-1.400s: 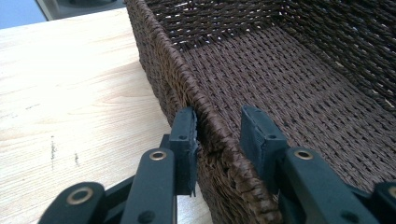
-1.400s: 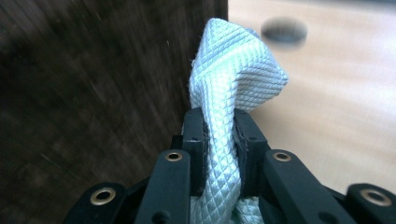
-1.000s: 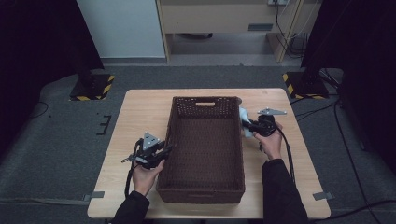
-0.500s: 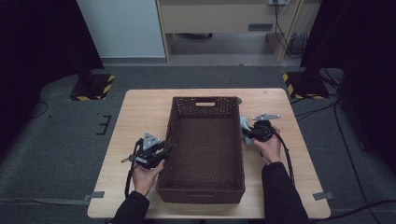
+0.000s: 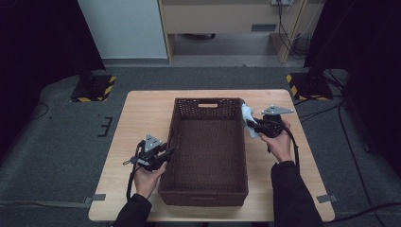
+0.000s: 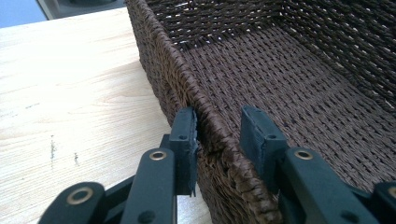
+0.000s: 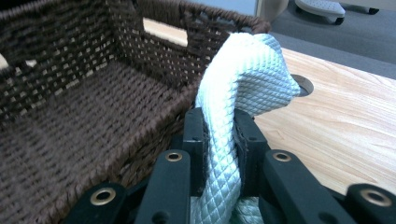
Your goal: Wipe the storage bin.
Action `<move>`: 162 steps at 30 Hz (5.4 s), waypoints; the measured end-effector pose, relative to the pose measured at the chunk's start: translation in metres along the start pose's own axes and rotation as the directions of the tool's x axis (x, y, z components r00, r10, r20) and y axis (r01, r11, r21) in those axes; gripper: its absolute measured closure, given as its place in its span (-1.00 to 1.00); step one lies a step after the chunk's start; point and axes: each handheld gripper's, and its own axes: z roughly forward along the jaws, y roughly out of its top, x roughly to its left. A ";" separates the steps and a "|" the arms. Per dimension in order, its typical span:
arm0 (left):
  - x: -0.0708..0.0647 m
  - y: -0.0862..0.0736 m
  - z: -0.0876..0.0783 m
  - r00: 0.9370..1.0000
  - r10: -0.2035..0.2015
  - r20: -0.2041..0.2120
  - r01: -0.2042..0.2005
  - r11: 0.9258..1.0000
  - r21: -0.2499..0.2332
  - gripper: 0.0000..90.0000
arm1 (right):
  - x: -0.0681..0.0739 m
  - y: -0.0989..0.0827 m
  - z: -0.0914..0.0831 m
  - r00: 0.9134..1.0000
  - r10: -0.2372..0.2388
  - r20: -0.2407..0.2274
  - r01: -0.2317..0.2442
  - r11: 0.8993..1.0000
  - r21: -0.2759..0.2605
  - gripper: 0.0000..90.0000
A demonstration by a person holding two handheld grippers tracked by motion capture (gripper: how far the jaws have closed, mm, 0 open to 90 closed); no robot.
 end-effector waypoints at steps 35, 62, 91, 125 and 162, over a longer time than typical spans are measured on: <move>0.002 0.002 0.004 0.999 -0.035 0.007 0.035 0.999 -0.011 0.45 | 0.006 -0.046 0.024 1.000 -0.023 0.014 0.020 0.982 0.190 0.73; 0.003 -0.005 -0.016 0.997 -0.038 0.066 0.039 0.999 -0.013 0.11 | 0.019 -0.055 0.005 0.999 -0.029 -0.014 0.031 0.986 0.163 0.73; -0.006 -0.001 -0.001 0.997 -0.072 0.001 0.072 0.997 0.003 0.41 | 0.020 -0.049 -0.009 1.000 0.010 0.005 -0.011 0.990 0.141 0.73; -0.006 -0.009 -0.011 0.997 -0.031 0.069 0.030 0.999 0.010 0.24 | 0.034 -0.068 -0.002 1.000 0.021 -0.012 -0.018 0.975 0.222 0.72; -0.003 0.000 -0.002 0.997 -0.076 -0.022 0.075 0.997 -0.032 0.18 | 0.034 -0.082 0.006 0.998 0.060 -0.019 -0.052 0.958 0.282 0.72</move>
